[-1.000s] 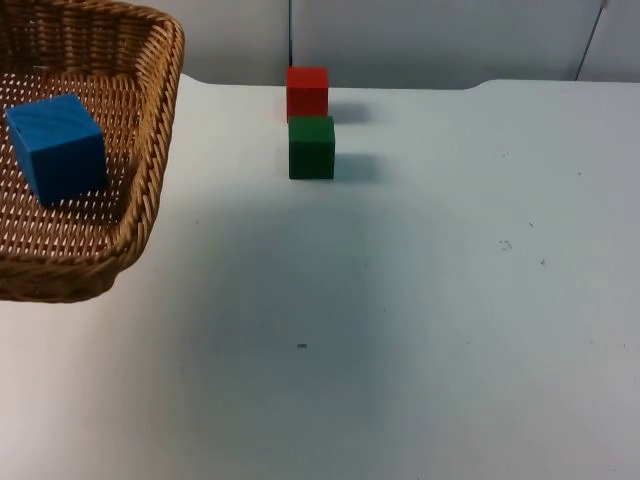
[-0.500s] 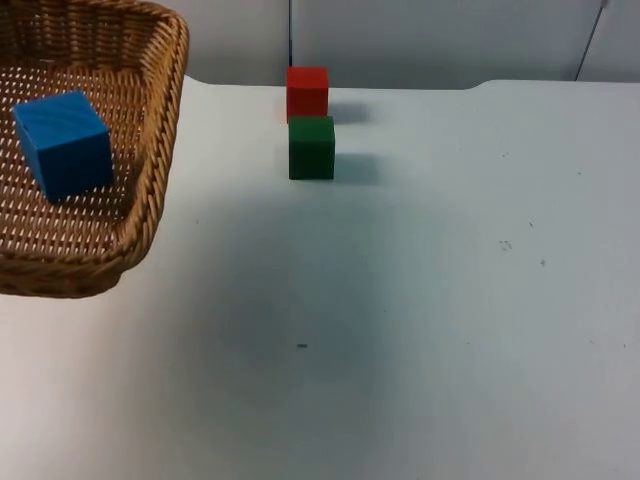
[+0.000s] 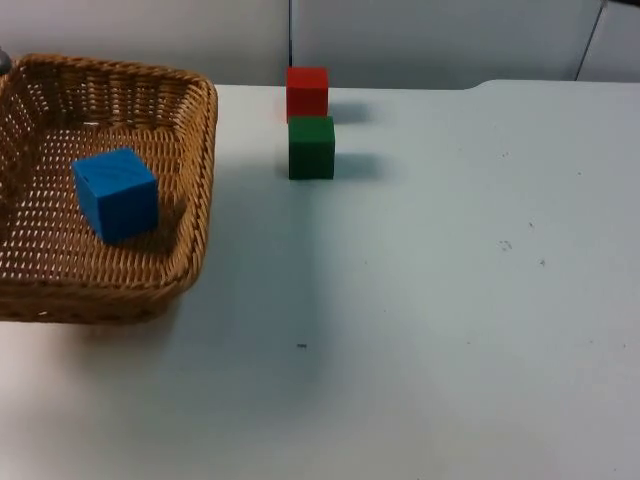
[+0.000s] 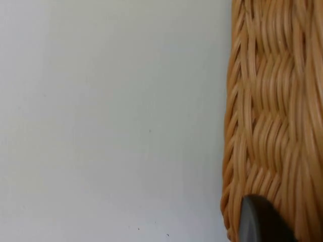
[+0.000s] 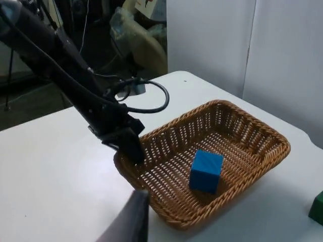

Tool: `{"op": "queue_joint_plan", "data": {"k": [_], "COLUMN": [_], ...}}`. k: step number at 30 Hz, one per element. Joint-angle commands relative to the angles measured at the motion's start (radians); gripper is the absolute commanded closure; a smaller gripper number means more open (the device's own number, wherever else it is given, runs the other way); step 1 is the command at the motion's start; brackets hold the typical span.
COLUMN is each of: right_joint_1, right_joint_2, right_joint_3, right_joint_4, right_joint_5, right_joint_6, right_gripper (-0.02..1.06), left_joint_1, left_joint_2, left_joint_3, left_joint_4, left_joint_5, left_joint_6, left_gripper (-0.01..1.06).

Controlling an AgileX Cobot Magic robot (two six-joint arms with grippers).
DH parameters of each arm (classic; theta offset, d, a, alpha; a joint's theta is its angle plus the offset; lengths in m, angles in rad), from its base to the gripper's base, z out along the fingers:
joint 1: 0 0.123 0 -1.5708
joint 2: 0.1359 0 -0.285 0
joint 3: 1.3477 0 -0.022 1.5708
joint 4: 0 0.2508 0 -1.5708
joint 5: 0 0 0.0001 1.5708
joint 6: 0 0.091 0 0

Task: Pick up the basket with the left hand and place the blue cube into the basket with the right hand.

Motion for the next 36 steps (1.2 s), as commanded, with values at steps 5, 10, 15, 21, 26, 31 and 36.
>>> {"op": "queue_joint_plan", "data": {"k": [5, 10, 15, 21, 26, 31, 36], "right_joint_1": [0.005, 0.005, 0.005, 0.005, 0.005, 0.005, 0.005], "right_joint_2": [-0.124, -0.183, -0.192, -0.192, -0.192, -0.192, -0.192], "right_joint_3": [0.029, 0.029, 0.029, 0.029, 0.029, 0.029, 0.029], "right_joint_4": [0.003, 0.003, 0.003, 0.001, 0.001, 0.001, 0.001], "right_joint_5": [0.084, 0.127, 0.144, 0.144, 0.144, 0.144, 0.144], "right_joint_6": [-0.01, -0.01, -0.01, -0.015, -0.015, -0.015, -0.015], "right_gripper": [-0.01, -0.01, -0.01, -0.01, -0.01, -0.01, -0.01], "left_joint_1": [-0.007, -0.007, -0.007, -0.007, -0.007, -0.007, -0.007], "left_joint_2": [0.094, 0.168, 0.193, 0.192, 0.192, 0.192, 0.192], "left_joint_3": [0.001, 0.001, 0.001, 0.001, 0.001, 0.001, 0.001], "left_joint_4": [-0.126, -0.177, -0.177, -0.173, -0.173, -0.169, -0.16], "left_joint_5": [-0.01, -0.012, -0.029, -0.041, -0.049, -0.051, -0.051], "left_joint_6": [0.125, 0.194, 0.194, 0.247, 0.247, 0.249, 0.254], "left_gripper": [1.05, 1.05, 1.05, 1.05, 1.05, 1.04, 1.03]}}
